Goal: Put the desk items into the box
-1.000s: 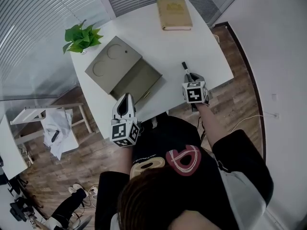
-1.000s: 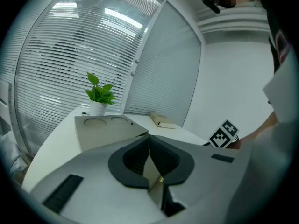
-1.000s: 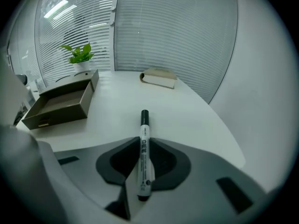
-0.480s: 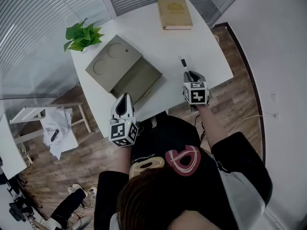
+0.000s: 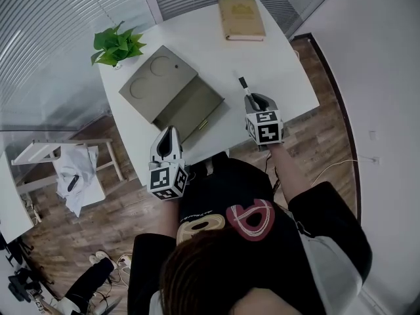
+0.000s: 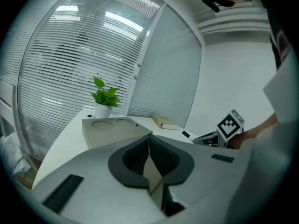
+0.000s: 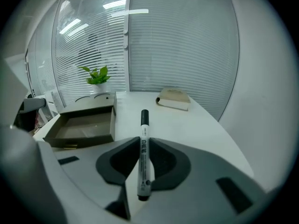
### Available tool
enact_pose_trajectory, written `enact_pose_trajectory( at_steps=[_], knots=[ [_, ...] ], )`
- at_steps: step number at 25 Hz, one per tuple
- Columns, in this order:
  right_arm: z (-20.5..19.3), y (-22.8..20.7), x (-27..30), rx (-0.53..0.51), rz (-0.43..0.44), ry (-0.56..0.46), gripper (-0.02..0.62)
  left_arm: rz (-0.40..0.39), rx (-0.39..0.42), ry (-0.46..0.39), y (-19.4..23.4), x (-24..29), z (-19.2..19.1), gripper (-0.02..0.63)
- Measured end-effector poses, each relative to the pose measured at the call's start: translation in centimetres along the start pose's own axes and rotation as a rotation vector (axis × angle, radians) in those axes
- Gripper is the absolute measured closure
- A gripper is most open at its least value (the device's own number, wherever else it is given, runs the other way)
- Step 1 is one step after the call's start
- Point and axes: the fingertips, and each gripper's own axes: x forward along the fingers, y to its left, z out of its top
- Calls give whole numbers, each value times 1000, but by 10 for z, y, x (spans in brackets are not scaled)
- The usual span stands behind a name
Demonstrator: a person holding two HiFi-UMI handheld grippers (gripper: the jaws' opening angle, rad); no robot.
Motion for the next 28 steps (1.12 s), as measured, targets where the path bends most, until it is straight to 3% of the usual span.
enact_pose_trajectory(
  at_steps=[28],
  knots=[
    [33,132,-5,-286,314,-37,525,53,-25,-43,22,-23,5,586]
  ],
)
